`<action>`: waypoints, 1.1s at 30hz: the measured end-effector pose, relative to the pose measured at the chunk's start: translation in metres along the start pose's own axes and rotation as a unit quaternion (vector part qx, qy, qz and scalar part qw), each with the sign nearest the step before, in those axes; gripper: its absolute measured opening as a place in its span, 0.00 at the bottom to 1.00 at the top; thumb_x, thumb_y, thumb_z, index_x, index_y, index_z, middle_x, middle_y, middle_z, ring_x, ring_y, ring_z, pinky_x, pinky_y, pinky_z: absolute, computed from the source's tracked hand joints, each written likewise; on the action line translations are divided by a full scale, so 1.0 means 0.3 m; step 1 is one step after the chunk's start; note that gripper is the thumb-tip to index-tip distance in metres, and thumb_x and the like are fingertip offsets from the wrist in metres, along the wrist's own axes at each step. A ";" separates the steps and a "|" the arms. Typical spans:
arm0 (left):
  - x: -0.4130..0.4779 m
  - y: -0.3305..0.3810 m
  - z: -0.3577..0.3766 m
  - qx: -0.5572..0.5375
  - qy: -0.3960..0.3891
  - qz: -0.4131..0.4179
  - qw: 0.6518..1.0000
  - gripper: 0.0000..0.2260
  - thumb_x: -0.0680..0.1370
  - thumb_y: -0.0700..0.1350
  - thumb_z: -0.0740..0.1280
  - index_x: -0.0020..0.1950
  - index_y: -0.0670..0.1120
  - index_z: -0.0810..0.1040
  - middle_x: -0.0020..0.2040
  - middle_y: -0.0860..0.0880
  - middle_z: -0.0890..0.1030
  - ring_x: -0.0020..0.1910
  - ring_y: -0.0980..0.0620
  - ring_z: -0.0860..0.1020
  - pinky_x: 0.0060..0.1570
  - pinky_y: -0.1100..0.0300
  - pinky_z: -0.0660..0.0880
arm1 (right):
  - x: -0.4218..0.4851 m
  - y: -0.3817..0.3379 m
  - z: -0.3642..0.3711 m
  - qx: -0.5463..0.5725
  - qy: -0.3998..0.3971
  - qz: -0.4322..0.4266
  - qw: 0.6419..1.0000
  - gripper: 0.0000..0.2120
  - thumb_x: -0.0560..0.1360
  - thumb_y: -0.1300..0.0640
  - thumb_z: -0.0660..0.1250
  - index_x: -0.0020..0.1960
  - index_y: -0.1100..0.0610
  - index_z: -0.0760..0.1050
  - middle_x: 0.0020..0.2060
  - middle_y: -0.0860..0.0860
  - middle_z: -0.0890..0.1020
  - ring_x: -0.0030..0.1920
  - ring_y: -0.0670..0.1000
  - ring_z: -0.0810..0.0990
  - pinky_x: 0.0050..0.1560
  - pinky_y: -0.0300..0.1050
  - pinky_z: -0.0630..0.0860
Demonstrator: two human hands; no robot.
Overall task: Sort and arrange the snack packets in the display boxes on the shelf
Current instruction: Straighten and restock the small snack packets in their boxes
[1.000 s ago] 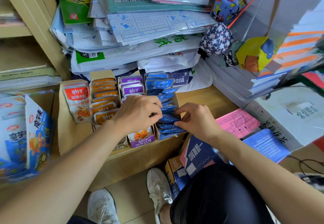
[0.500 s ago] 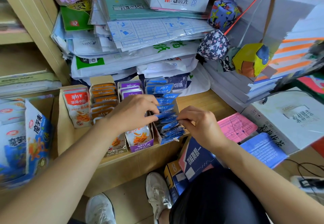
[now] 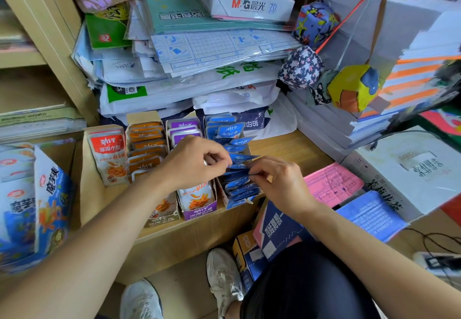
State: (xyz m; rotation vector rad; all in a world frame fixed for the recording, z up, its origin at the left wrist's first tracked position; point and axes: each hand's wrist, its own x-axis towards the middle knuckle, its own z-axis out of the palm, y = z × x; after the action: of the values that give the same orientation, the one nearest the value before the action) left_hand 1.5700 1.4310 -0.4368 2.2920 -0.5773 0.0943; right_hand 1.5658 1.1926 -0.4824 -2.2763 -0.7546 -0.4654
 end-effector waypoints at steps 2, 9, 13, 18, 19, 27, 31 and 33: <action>0.001 0.010 0.000 -0.006 0.012 -0.009 1.000 0.04 0.74 0.43 0.76 0.46 0.51 0.84 0.41 0.57 0.85 0.41 0.61 0.83 0.44 0.66 0.80 | 0.001 0.003 0.001 -0.004 -0.002 -0.001 1.000 0.06 0.71 0.67 0.75 0.43 0.58 0.82 0.44 0.48 0.84 0.39 0.39 0.76 0.41 0.42 0.79; 0.022 0.024 0.021 0.057 0.023 0.025 0.998 0.04 0.75 0.47 0.75 0.49 0.53 0.87 0.41 0.58 0.86 0.42 0.60 0.82 0.45 0.63 0.77 | 0.000 0.007 0.002 -0.008 -0.006 -0.005 1.000 0.06 0.70 0.68 0.75 0.42 0.59 0.81 0.39 0.47 0.83 0.38 0.39 0.75 0.39 0.41 0.77; 0.038 -0.011 0.009 0.120 0.011 -0.002 0.993 0.02 0.75 0.48 0.75 0.45 0.54 0.88 0.45 0.58 0.83 0.48 0.55 0.77 0.50 0.53 0.75 | -0.001 0.001 0.002 -0.003 -0.007 -0.002 1.000 0.06 0.70 0.68 0.75 0.43 0.59 0.81 0.39 0.47 0.83 0.38 0.39 0.75 0.40 0.41 0.77; 0.042 -0.022 0.014 0.158 -0.022 0.008 0.987 0.06 0.77 0.53 0.72 0.46 0.55 0.88 0.50 0.60 0.78 0.49 0.59 0.75 0.46 0.58 0.71 | -0.005 -0.019 -0.010 0.051 -0.022 0.083 0.995 0.23 0.72 0.66 0.75 0.63 0.54 0.75 0.45 0.46 0.85 0.41 0.37 0.80 0.46 0.32 0.77; 0.042 -0.024 0.011 0.142 -0.024 -0.004 0.990 0.11 0.78 0.55 0.69 0.44 0.52 0.88 0.50 0.60 0.79 0.49 0.59 0.76 0.46 0.58 0.72 | -0.003 -0.021 -0.010 0.044 -0.026 0.084 0.995 0.26 0.72 0.66 0.75 0.68 0.54 0.74 0.45 0.46 0.85 0.40 0.36 0.79 0.47 0.32 0.77; 0.061 -0.007 -0.007 0.169 0.007 -0.042 0.985 0.08 0.74 0.47 0.77 0.53 0.49 0.87 0.43 0.51 0.87 0.42 0.55 0.84 0.51 0.55 0.81 | 0.008 -0.026 -0.010 -0.016 -0.041 0.049 0.998 0.16 0.73 0.66 0.73 0.60 0.58 0.83 0.47 0.48 0.83 0.42 0.41 0.76 0.46 0.26 0.71; 0.075 -0.002 0.002 0.238 0.007 -0.002 0.971 0.03 0.77 0.47 0.74 0.46 0.51 0.88 0.39 0.53 0.86 0.41 0.50 0.81 0.47 0.48 0.80 | 0.008 -0.025 -0.011 -0.011 -0.041 0.023 0.999 0.15 0.74 0.67 0.72 0.59 0.59 0.83 0.48 0.50 0.83 0.46 0.41 0.76 0.48 0.29 0.73; 0.073 -0.001 0.002 0.194 0.030 0.030 0.980 0.02 0.76 0.45 0.74 0.46 0.50 0.87 0.38 0.53 0.85 0.37 0.54 0.79 0.45 0.52 0.80 | 0.008 -0.020 -0.008 -0.010 -0.034 0.012 0.999 0.14 0.73 0.67 0.73 0.58 0.59 0.83 0.48 0.50 0.83 0.45 0.39 0.76 0.48 0.31 0.74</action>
State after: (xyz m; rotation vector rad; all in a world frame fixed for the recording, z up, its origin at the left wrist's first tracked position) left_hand 1.5897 1.4223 -0.4322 2.6368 -0.6410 0.3298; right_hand 1.5636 1.1954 -0.4765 -2.3286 -0.7573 -0.3876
